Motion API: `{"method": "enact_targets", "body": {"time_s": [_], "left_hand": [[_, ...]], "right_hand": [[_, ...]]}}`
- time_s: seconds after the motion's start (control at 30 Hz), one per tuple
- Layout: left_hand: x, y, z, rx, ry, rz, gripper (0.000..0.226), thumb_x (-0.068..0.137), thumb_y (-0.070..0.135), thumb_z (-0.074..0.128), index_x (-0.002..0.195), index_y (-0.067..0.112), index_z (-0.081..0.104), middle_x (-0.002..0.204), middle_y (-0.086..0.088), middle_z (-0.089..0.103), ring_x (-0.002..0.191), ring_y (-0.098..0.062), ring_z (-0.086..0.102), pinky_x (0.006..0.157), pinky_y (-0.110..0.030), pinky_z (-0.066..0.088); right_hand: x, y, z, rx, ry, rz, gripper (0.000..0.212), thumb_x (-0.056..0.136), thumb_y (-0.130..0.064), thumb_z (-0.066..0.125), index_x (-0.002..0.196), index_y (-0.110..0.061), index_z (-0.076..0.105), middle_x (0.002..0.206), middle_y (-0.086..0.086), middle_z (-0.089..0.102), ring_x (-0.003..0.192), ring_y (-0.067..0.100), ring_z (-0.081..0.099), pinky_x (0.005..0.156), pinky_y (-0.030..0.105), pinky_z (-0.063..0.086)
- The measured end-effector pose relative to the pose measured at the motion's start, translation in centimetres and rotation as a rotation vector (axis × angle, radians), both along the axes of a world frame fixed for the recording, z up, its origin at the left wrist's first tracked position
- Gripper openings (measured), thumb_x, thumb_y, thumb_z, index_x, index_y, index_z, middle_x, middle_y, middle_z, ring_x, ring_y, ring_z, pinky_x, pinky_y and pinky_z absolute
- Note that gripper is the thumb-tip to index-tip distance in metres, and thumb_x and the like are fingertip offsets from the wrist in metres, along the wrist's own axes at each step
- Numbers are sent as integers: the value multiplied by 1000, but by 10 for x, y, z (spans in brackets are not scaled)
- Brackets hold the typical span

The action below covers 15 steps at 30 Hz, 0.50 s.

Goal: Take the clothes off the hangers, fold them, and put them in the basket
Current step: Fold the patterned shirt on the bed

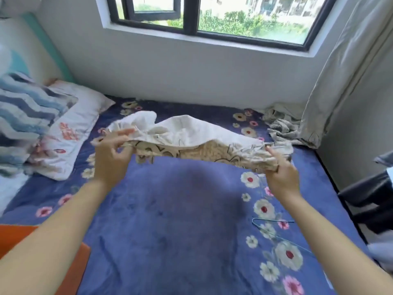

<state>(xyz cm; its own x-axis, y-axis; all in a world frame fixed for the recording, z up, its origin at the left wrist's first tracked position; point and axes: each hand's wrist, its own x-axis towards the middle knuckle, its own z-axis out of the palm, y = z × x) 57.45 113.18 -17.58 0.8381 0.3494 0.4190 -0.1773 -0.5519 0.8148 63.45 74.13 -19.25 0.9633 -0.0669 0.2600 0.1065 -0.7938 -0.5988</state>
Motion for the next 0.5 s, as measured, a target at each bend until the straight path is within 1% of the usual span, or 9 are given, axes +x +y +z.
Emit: {"method": "enact_targets", "body": {"time_s": [0.07,0.1,0.13,0.2,0.27,0.33,0.4,0.43,0.5], "left_hand": [[-26,6,-43,60,75,-67,33,72,32,44,86,47,70,112,31,60,105,-3,56,89,-3,36],[-40,11,-67,105,125,-91,36,71,34,46,88,59,66,109,43,56,105,-1,55,89,0,34],[-52,16,-92,139,189,-97,39,71,34,49,91,63,64,109,51,50,104,-1,55,87,-1,35],[-78,24,-142,215,351,-75,40,69,36,53,103,47,71,111,56,44,104,-9,59,83,-11,41],[-106,29,-185,296,456,-80,49,67,45,49,106,31,75,113,52,47,104,-12,59,85,-23,44],[-136,28,-227,387,562,-112,55,68,49,43,107,28,75,122,34,54,107,-16,61,90,-28,45],[-163,23,-259,447,697,-137,57,69,50,40,105,24,76,125,15,63,110,-20,61,94,-30,44],[-177,20,-277,476,768,-143,57,69,50,38,102,23,77,126,10,64,110,-22,62,94,-30,44],[-203,15,-308,517,903,-164,57,67,47,37,98,21,77,127,6,65,108,-24,62,94,-32,45]], "right_hand": [[-19,0,-40,-52,155,3,58,86,-26,41,143,-31,48,122,18,65,106,40,59,74,39,43],[-30,0,-63,-88,235,3,59,87,-23,44,145,-34,43,127,18,62,110,40,57,80,42,45],[-42,0,-86,-141,311,1,64,88,-18,46,148,-38,37,130,18,60,113,40,56,85,43,46],[-70,0,-137,-258,421,30,76,89,-13,47,151,-47,19,134,19,56,114,41,54,89,45,47],[-101,0,-181,-332,532,58,79,90,-15,44,151,-49,6,140,20,49,116,42,53,91,44,46],[-131,-2,-229,-404,646,67,78,92,-22,40,151,-49,-4,141,19,43,118,39,52,92,41,43],[-161,-2,-266,-442,716,74,77,91,-29,35,147,-48,-15,134,18,47,118,37,51,95,42,41],[-175,-4,-285,-468,745,84,78,91,-30,35,147,-45,-18,137,17,45,123,35,47,99,43,40],[-201,-7,-318,-509,833,94,80,93,-29,40,150,-44,-16,153,14,27,140,31,30,108,46,33]]}}
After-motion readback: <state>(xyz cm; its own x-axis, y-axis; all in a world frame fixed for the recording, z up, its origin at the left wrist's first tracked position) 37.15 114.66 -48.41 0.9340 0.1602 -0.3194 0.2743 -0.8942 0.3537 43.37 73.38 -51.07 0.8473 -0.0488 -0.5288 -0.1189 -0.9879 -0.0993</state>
